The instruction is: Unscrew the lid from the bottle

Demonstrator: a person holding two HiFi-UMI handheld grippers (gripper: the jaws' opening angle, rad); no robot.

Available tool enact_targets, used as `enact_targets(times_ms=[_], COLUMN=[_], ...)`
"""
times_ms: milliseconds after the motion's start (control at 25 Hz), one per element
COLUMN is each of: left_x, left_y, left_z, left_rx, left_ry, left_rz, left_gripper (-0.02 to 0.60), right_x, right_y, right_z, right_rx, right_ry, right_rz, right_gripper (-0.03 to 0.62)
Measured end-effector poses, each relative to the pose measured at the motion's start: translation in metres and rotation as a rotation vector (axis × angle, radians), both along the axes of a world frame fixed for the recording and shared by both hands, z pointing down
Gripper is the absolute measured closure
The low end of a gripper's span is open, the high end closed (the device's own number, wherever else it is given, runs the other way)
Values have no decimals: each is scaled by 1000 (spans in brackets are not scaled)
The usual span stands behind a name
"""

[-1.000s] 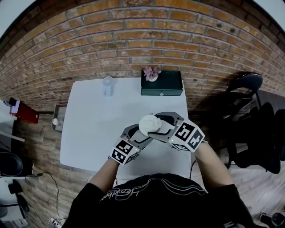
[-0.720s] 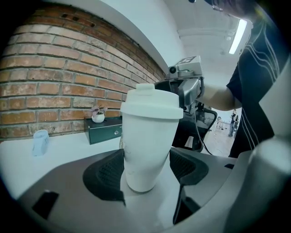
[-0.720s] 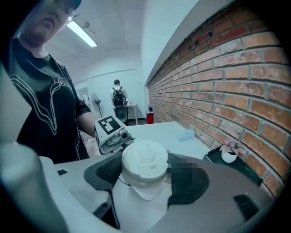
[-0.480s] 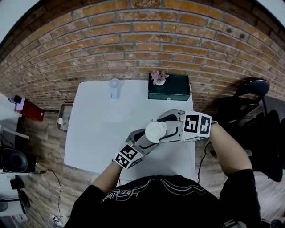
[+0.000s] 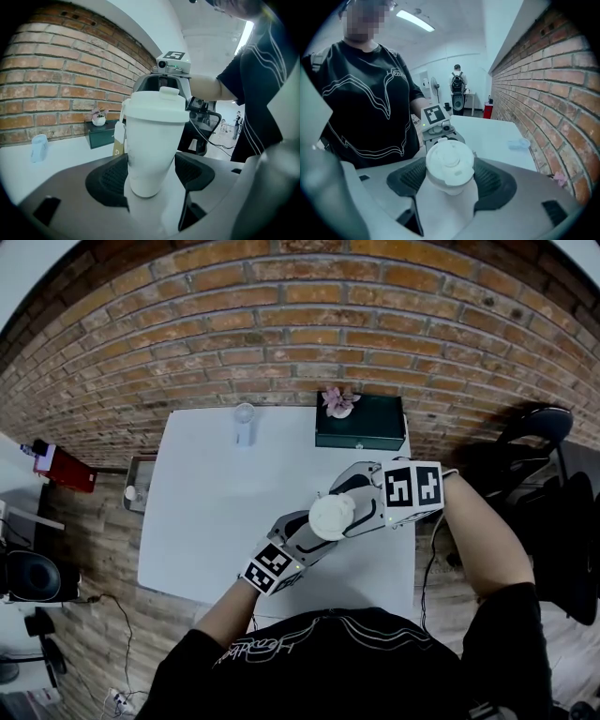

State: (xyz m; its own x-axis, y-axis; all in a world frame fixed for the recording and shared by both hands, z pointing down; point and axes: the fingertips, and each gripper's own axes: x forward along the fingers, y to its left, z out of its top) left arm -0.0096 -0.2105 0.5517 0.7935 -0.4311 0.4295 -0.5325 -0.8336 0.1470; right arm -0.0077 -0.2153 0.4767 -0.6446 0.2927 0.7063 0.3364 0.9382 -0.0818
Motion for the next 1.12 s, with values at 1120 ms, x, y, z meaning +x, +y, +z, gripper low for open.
enact_targets(times_ms=[1120], left_x=[-2], left_y=[-1], left_z=[2], left_rx=[-14], left_ry=[-21], left_rz=[-118], left_gripper=[250], right_x=[-11], right_y=[-11], right_z=[-18], right_rx=[91], right_ry=[-311], right_rz=[1029], right_gripper=[145])
